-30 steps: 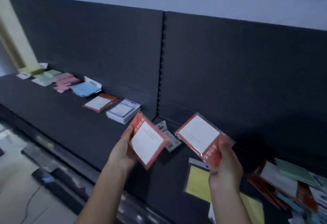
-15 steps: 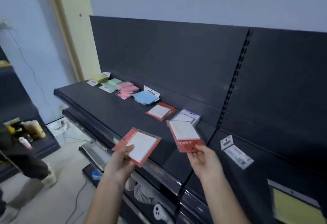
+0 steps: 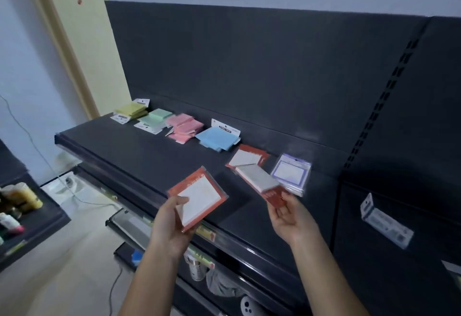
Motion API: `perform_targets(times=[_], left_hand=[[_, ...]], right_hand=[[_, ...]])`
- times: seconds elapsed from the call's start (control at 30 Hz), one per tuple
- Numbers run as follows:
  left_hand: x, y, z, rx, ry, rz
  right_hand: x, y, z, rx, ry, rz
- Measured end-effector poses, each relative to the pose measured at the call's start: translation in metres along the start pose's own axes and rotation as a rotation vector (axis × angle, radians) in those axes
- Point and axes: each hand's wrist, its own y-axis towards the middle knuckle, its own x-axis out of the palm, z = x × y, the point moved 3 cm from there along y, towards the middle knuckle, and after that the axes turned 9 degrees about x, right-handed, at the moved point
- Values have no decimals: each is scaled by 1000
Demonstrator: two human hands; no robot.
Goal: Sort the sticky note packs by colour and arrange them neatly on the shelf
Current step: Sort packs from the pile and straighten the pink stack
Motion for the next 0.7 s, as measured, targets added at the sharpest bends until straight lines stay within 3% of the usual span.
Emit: perform_targets(times=[0.1,0.3,0.5,0.6,0.7], left_hand=[[21,20,4,23,91,-21],[69,64,17,150,296,-82],[98,108,14,143,449,-174],[107,132,5,100,559,-246],[118,150,-3,58,630,-319]], right_hand=[[12,18,-13,-95,-21,-35],[33,47,-61,-455,-167,70],[45,81,-84,-235,41,34],[49,91,-90,-270,24,37],[57,99,-95,-431,-39,56]])
